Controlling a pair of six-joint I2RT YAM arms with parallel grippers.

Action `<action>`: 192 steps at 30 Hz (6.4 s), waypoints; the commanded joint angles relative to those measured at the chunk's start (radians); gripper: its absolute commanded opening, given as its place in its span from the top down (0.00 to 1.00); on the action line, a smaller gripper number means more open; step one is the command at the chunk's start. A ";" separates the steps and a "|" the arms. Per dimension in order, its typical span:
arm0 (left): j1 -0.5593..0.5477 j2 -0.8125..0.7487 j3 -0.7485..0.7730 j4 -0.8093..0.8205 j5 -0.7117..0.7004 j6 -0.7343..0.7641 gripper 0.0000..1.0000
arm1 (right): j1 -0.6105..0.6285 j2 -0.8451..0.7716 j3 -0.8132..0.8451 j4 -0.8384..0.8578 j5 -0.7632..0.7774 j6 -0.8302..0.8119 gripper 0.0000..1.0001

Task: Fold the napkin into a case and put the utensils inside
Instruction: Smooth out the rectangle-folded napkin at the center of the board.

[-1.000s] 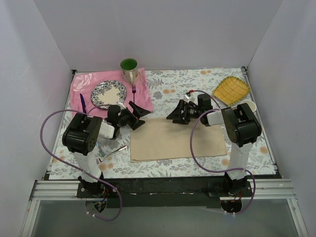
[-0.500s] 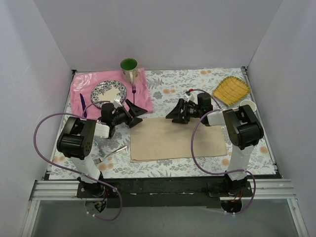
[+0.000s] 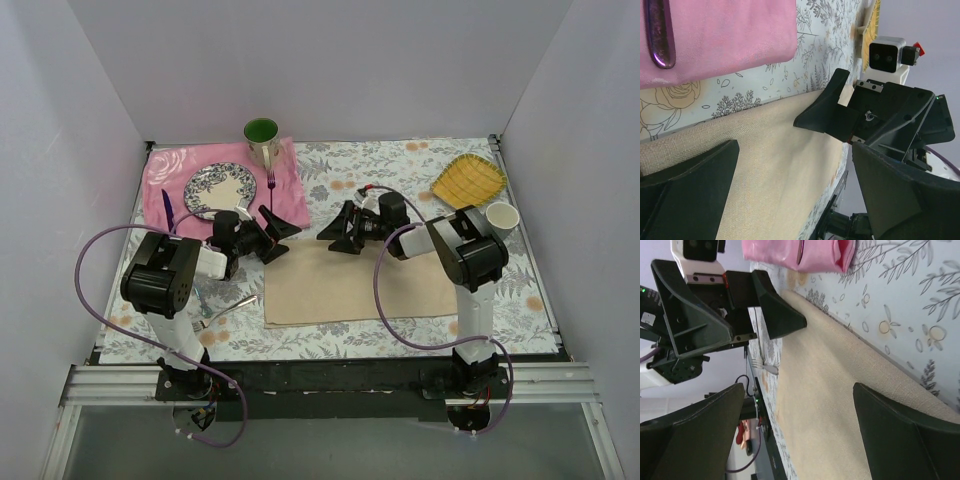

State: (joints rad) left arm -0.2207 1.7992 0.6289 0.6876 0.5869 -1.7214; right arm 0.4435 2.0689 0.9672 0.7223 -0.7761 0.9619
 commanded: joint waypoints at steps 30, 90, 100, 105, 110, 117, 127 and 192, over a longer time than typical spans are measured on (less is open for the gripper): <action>0.067 -0.053 -0.035 -0.146 0.080 0.095 0.02 | -0.339 -0.021 -0.119 0.002 -0.075 -0.166 0.01; 0.107 -0.024 -0.012 -0.329 -0.061 0.269 0.03 | -0.434 -0.018 -0.038 -0.216 -0.126 -0.267 0.01; 0.113 -0.015 0.000 -0.344 -0.061 0.281 0.04 | -0.506 0.010 0.013 -0.296 -0.089 -0.342 0.01; 0.119 -0.011 0.000 -0.344 -0.052 0.264 0.04 | -0.512 0.014 0.018 -0.308 -0.078 -0.362 0.01; 0.138 -0.024 -0.011 -0.312 -0.018 0.241 0.04 | -0.516 0.008 0.034 -0.334 -0.065 -0.385 0.01; 0.198 -0.041 -0.063 -0.206 0.073 0.169 0.02 | -0.516 0.010 0.048 -0.385 -0.043 -0.414 0.01; 0.268 -0.043 -0.078 -0.194 0.122 0.200 0.03 | -0.506 0.013 0.074 -0.417 -0.038 -0.446 0.01; 0.123 -0.064 -0.087 -0.189 -0.002 0.120 0.03 | -0.245 -0.018 -0.019 -0.165 0.060 -0.156 0.01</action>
State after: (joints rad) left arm -0.1207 1.7309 0.5655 0.6022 0.6479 -1.6596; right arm 0.2604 2.0541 0.9672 0.6773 -0.7242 0.9306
